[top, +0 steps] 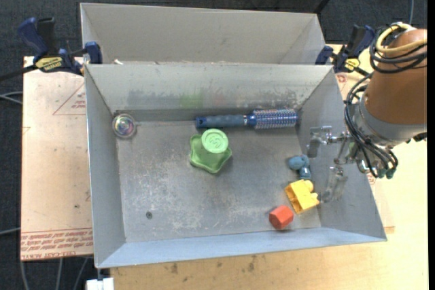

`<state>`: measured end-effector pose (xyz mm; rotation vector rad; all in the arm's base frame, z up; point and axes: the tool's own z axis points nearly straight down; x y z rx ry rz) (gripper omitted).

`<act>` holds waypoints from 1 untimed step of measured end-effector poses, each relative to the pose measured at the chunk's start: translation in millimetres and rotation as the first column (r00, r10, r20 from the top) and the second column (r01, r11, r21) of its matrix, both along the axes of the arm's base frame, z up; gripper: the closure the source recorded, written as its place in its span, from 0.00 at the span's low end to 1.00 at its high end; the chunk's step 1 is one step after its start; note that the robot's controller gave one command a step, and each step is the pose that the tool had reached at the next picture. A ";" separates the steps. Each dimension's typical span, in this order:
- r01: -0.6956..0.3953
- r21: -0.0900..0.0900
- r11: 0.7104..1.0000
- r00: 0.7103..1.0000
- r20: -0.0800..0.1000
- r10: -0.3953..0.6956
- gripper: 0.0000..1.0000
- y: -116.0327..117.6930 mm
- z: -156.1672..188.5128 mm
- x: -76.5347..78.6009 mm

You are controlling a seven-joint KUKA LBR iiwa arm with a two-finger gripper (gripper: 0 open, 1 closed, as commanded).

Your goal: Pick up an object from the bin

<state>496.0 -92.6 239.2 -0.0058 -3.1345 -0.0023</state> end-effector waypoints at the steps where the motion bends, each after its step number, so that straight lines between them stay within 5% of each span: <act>1: -0.582 0.003 0.813 0.813 0.005 0.582 0.00 -27.2 -109.2 22.9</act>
Offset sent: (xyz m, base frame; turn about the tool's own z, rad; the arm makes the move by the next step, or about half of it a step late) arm 0.0236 -0.0275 -0.1062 -0.6247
